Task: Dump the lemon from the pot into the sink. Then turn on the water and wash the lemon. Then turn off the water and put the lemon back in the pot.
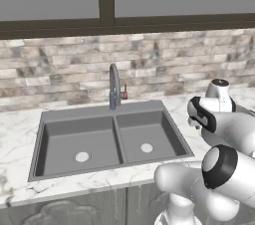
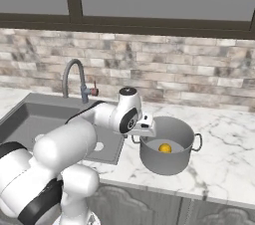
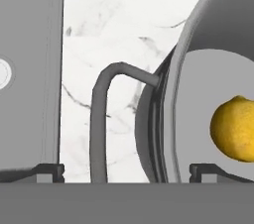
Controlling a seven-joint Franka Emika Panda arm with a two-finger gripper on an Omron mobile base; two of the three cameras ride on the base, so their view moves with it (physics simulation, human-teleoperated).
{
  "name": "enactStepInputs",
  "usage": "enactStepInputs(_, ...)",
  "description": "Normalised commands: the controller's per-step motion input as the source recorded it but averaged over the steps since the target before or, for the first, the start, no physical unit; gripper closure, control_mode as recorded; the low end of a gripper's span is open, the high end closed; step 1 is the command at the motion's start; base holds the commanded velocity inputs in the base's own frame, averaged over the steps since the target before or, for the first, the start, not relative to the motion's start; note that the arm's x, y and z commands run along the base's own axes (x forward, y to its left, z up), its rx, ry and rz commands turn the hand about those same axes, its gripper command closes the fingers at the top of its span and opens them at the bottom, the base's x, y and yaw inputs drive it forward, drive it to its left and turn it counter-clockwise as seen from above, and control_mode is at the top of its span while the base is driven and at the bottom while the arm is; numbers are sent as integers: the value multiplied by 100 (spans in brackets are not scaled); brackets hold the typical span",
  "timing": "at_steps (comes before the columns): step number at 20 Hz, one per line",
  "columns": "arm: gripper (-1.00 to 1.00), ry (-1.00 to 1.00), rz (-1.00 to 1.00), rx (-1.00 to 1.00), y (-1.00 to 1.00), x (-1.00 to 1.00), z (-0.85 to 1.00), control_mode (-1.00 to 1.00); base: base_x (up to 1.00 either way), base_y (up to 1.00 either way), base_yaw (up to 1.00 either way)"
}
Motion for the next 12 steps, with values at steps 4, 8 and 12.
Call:
enactStepInputs(4, -100, 0, 10, 0, -7, 0, -34, -100, 0, 0, 0)
enactStepInputs(8, 100, 0, 12, 0, 0, 0, -35, -100, 0, 0, 0)
enactStepInputs(12, 100, 0, 6, 0, 0, 0, -10, -100, 0, 0, 0)
